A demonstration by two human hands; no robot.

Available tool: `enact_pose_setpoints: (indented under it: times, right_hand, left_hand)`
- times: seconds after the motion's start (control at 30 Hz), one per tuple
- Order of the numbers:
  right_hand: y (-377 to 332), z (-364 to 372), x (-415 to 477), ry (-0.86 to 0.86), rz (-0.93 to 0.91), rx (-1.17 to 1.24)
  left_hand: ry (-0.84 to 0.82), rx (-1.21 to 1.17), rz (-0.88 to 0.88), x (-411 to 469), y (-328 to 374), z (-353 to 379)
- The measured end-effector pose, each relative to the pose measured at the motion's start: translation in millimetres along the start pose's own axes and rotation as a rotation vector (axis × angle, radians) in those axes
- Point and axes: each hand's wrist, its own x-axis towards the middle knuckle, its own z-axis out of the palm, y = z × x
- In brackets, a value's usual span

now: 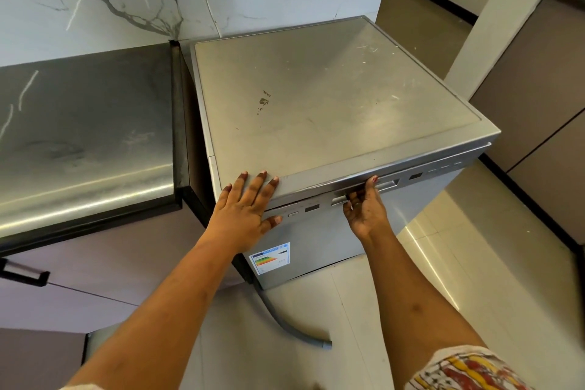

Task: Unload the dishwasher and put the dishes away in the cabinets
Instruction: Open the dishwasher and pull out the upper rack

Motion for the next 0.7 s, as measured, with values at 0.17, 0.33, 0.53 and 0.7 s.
enact_pose_setpoints:
  times: [0.17, 0.33, 0.53, 0.7]
  right_hand:
    - [4, -19, -20, 0.037, -0.028, 0.126]
    - [7, -58, -50, 0.058, 0.015, 0.031]
    - [-7, -74, -64, 0.046, 0.108, -0.182]
    - [2, -102, -93, 0.117, 0.123, -0.208]
  left_hand:
    - [-0.011, -0.042, -0.021, 1, 3, 0]
    - [-0.04, -0.046, -0.019, 0, 4, -3]
    - [0.055, 0.014, -0.017, -19, 32, 11]
    - [-0.067, -0.084, 0.064, -60, 64, 59]
